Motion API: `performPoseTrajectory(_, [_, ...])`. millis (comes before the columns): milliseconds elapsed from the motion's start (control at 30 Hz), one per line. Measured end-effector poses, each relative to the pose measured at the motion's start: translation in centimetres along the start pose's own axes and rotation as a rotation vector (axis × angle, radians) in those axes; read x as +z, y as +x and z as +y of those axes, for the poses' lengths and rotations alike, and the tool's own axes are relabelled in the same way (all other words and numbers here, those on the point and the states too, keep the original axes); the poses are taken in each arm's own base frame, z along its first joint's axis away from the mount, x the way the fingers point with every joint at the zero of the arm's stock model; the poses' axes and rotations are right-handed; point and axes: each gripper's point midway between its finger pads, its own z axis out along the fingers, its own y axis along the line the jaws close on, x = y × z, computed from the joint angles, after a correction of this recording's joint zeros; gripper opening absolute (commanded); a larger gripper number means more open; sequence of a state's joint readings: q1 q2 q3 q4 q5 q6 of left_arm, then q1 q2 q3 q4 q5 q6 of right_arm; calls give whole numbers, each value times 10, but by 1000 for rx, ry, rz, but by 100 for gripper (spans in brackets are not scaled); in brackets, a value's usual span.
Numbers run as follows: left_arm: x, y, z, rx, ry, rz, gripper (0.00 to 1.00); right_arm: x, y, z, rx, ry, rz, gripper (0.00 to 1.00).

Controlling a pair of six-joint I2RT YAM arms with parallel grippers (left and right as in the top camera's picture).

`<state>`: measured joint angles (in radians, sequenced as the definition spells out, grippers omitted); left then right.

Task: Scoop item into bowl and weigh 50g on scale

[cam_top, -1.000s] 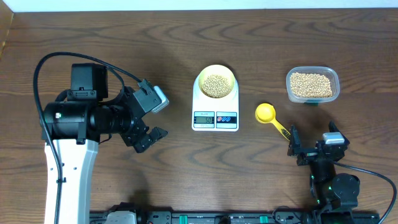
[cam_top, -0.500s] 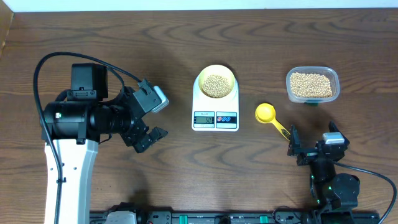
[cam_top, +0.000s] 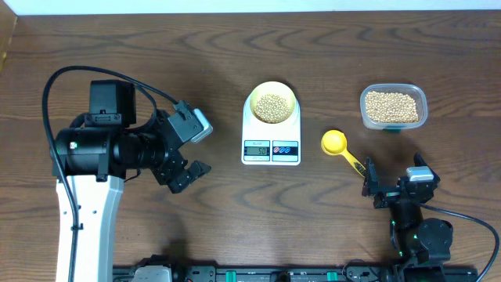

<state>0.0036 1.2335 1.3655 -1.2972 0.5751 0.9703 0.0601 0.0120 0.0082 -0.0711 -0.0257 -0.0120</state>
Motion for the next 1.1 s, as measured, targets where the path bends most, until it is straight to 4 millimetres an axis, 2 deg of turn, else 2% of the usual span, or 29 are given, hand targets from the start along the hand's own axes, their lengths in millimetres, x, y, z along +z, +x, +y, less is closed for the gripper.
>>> performPoseTrajectory(233, [-8,10,-19,-25,34,28,98,0,0,0,0,0,0,99])
performPoseTrajectory(733, [-80,34,-115,-40,-158,-139,98,0,0,0,0,0,0,99])
performPoseTrajectory(933, [-92,42,-137,-59,-220,-213,98,0,0,0,0,0,0,99])
performPoseTrajectory(1100, [-93,52,-150,-49,-255,-252,98,0,0,0,0,0,0,99])
